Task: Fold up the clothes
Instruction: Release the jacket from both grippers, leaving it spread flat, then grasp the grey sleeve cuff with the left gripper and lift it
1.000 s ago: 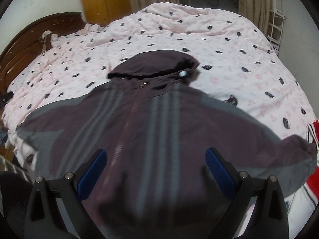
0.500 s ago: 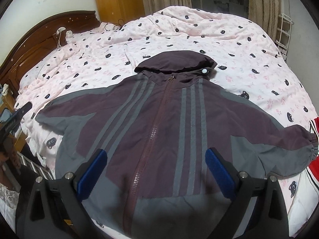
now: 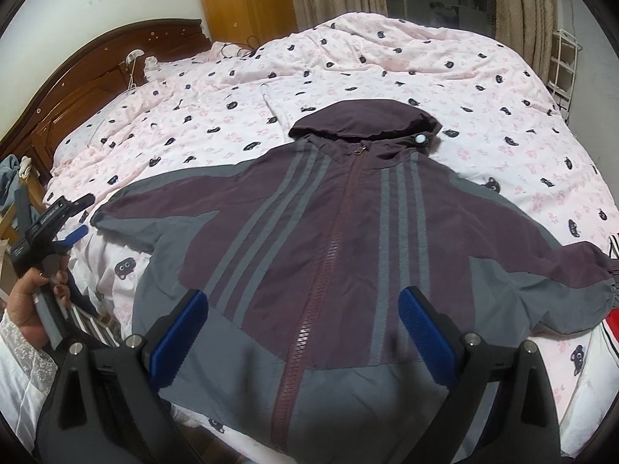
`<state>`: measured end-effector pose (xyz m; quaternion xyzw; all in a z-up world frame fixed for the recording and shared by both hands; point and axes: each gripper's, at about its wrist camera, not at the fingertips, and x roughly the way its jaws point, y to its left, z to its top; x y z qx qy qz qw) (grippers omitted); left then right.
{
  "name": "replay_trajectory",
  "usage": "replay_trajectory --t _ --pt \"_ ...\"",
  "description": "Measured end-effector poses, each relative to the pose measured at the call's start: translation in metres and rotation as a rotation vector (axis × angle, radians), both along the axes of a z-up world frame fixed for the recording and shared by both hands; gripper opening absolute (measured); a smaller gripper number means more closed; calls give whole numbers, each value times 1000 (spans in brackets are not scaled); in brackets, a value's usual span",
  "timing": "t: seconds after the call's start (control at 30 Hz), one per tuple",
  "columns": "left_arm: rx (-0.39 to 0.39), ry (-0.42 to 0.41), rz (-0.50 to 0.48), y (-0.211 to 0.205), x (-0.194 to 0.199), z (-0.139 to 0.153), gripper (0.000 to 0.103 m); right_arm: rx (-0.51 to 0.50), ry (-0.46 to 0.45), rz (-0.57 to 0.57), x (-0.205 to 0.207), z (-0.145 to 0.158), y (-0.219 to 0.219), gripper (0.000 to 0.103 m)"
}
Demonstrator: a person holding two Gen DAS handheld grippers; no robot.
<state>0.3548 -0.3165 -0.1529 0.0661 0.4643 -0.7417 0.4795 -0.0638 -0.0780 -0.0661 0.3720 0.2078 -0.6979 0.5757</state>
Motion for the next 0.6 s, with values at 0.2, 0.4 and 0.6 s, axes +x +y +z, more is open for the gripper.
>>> replay_trajectory --t 0.2,0.4,0.6 --pt "60 138 5 -6 8 -12 65 3 12 30 12 -1 1 100" --pt "134 260 -26 -7 6 -23 64 -5 5 24 11 3 5 100" --pt "181 320 -14 -4 9 -29 54 -7 6 25 12 3 8 100"
